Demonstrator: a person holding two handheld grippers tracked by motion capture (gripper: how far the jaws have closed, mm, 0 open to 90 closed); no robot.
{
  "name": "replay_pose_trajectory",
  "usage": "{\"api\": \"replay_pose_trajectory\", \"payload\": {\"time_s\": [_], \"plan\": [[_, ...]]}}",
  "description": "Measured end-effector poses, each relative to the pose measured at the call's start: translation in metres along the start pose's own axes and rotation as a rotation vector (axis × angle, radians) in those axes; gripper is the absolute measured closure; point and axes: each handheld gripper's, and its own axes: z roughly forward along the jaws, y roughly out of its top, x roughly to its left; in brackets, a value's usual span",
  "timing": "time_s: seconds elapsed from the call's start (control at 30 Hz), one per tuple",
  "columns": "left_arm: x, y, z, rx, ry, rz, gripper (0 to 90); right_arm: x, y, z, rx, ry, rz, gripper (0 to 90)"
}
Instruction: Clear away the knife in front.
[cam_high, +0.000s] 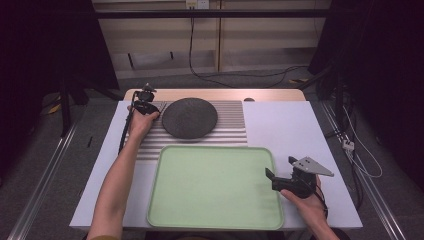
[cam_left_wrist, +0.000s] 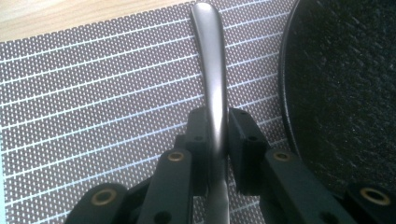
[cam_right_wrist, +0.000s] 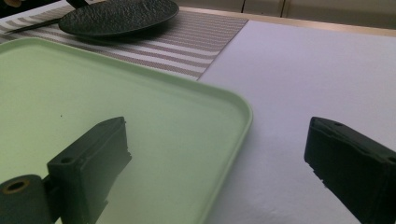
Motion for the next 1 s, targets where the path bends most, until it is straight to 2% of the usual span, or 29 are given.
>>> {"api": "replay_pose_trajectory", "payload": {"time_s": [0.2,0.27,0.3,0.4,0.57,0.67,0.73,0.8,0.93,1.0], "plan": [[0.001,0.001,0.0,0.009,-0.004,-0.005,79.2,0.0,0.0,0.0,0.0,0.0,0.0,6.7],[0.0,0.001,0.0,0.007,-0.002,-0.023,79.3,0.0,0.0,0.0,0.0,0.001,-0.001,6.7],[-0.002,0.001,-0.001,0.01,0.01,-0.003,79.5,0.0,0.0,0.0,0.0,0.0,-0.001,6.8],[-0.004,0.0,-0.001,0.011,0.02,0.003,79.7,0.0,0.0,0.0,0.001,0.0,-0.001,6.9],[-0.002,0.0,-0.002,0.015,0.011,0.018,79.8,0.0,0.0,0.0,0.001,-0.002,0.001,6.8],[-0.001,-0.001,-0.002,0.009,-0.002,0.001,79.8,0.0,0.0,0.0,0.001,-0.001,-0.001,6.8],[-0.002,-0.002,-0.004,0.017,0.009,0.028,79.8,0.0,0.0,0.0,0.001,-0.001,-0.001,6.8],[-0.004,-0.002,-0.004,0.021,0.016,0.035,79.8,0.0,0.0,-0.001,0.0,-0.002,-0.002,6.8],[-0.004,-0.002,-0.008,0.012,0.019,0.013,79.8,0.001,0.0,-0.001,-0.001,-0.002,-0.003,6.8],[-0.003,-0.002,-0.012,0.004,0.023,0.026,79.8,0.001,0.0,-0.002,-0.002,-0.001,-0.003,6.9]]}}
